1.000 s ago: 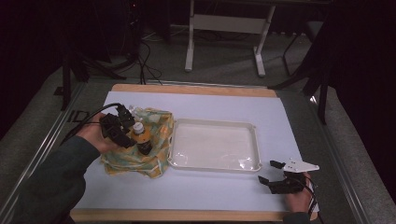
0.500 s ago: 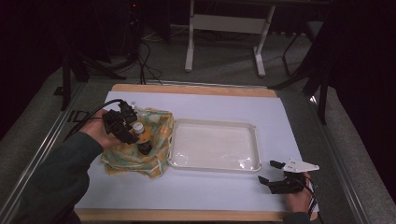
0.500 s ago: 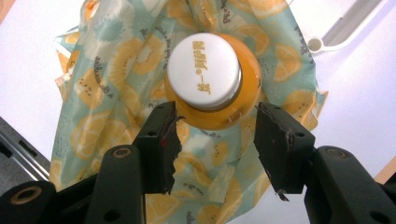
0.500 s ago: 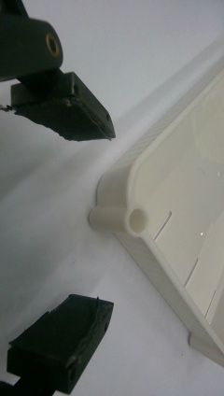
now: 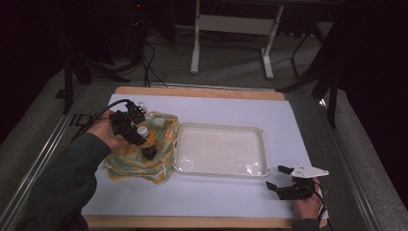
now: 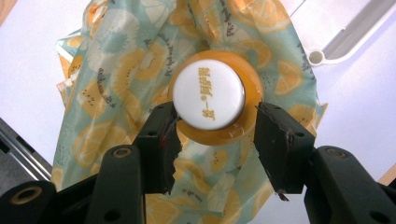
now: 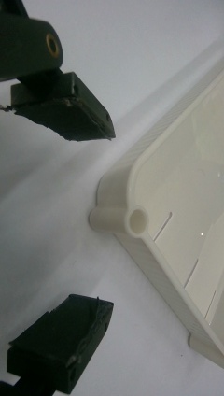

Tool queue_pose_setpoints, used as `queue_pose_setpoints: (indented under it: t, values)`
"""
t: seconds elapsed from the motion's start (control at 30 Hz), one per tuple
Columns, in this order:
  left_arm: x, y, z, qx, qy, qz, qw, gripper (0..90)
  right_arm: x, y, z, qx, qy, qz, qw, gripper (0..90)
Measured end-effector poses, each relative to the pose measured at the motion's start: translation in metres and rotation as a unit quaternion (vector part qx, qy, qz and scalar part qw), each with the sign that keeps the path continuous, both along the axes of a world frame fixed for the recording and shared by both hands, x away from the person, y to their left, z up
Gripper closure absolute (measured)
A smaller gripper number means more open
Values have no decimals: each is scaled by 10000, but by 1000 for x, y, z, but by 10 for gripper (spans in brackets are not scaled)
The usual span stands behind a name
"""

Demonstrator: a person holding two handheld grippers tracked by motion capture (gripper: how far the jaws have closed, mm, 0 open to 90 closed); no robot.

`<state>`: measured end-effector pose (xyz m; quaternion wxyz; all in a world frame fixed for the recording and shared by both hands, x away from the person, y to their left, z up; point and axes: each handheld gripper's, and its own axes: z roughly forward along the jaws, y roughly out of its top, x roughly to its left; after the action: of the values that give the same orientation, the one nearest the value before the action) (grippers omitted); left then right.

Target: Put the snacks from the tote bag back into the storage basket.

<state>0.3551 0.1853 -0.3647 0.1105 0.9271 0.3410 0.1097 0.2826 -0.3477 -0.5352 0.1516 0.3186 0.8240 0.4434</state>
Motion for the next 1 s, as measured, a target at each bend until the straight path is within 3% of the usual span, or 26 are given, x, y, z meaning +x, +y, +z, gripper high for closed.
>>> queue_pose_setpoints:
  t: [0.47,1.0]
  values:
    - [7,-4,1,16,121,94,9999,529,0,1,0,-37,22,4,10000,143]
    - [17,-7,0,-125,295,257,9992,551,0,1,0,-46,27,12,10000,143]
